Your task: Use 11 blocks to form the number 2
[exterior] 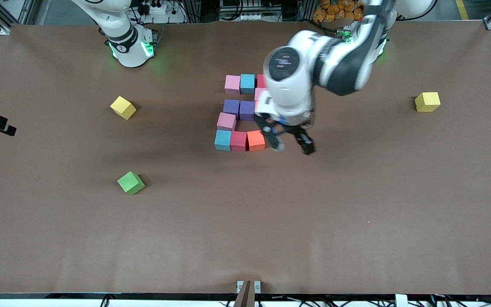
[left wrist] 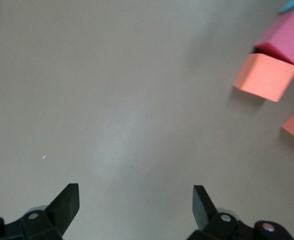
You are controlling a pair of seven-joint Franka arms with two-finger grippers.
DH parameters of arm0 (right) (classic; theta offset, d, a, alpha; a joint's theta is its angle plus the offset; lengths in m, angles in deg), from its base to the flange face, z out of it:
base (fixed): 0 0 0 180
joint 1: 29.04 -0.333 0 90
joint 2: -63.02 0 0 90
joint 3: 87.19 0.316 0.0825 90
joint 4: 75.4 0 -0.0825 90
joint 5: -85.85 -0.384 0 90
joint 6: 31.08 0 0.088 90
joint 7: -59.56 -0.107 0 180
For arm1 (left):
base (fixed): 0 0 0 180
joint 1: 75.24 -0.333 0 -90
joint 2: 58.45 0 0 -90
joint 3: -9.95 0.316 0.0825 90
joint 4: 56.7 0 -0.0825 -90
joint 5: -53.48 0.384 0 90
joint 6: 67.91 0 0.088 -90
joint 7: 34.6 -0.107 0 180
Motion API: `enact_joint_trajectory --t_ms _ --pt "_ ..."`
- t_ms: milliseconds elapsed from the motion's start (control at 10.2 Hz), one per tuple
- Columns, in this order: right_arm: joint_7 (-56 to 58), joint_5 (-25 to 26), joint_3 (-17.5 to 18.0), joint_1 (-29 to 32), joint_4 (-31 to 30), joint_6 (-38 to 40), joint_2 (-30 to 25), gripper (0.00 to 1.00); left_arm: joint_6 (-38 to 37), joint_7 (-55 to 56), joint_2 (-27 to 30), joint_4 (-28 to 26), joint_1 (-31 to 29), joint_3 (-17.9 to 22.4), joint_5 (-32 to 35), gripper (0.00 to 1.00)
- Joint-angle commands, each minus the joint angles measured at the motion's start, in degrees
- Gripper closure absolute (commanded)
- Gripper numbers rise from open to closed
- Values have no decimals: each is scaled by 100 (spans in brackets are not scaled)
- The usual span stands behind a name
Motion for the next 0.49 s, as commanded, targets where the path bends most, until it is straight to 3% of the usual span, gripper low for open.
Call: enact_joint_trajectory --t_ms 0,196,392 --pt "-61 52 15 37 167 58 57 0 -289 272 483 -111 -372 101 91 0" --pt "-34 43 7 46 168 58 48 0 -326 414 765 -128 -759 172 118 0" --pt "-43 17 15 20 168 67 57 0 -369 423 1055 -93 -1504 103 48 0"
